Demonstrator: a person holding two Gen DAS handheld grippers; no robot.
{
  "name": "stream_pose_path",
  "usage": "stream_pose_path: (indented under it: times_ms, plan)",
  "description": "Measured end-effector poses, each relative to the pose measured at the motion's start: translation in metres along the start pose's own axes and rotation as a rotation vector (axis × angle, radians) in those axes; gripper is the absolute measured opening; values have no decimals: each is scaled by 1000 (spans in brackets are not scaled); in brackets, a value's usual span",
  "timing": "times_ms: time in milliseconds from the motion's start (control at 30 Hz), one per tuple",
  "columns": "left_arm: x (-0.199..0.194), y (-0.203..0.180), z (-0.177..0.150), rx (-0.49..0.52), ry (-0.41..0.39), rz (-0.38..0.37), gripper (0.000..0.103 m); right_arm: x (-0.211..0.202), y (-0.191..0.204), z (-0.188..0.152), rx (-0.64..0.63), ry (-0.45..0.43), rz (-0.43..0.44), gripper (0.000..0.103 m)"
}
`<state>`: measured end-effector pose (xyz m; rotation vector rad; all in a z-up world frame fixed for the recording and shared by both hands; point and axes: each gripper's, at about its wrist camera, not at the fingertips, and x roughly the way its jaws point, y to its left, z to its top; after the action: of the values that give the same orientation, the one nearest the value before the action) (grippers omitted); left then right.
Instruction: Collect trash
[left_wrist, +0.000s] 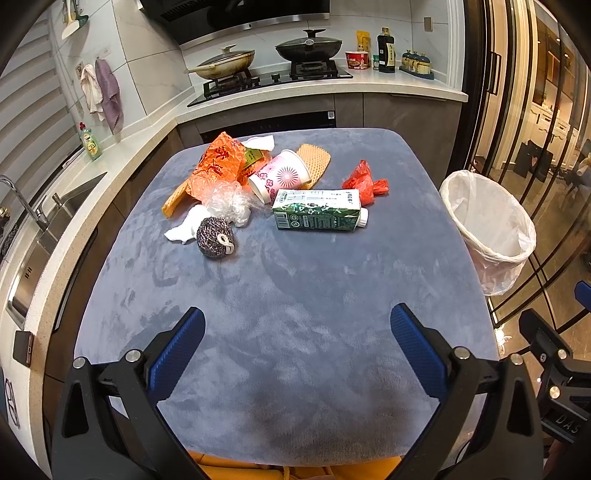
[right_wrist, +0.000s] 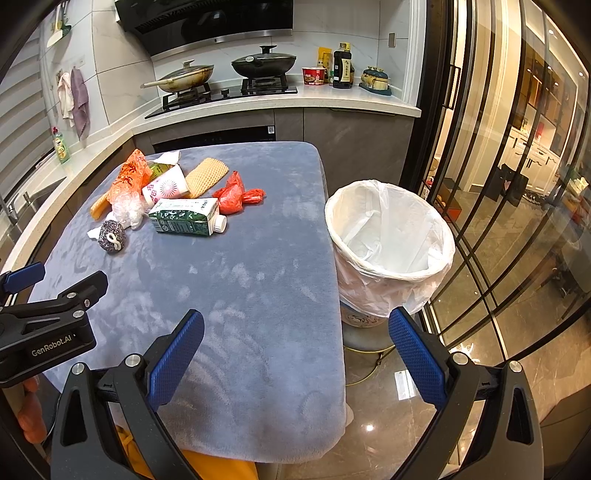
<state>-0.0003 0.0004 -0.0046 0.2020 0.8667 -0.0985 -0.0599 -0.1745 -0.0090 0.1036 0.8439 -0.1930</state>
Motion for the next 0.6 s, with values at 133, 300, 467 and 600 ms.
stream_pose_path:
  times_ms: [133,300,467,600]
  plan:
    - [1,-1,-1,4,3,-6,96,2,1,0,-2,1,-2,96]
    - [2,-2,-3,7,5,-10,96,2,1,0,0,1,-1,96]
    - [2,-2,-3,4,6,-9,96,1,1,0,-3,0,-2,96]
    - [2,-1,-3,5,6,-7,96,1,1,0,-2,-1,-2,96]
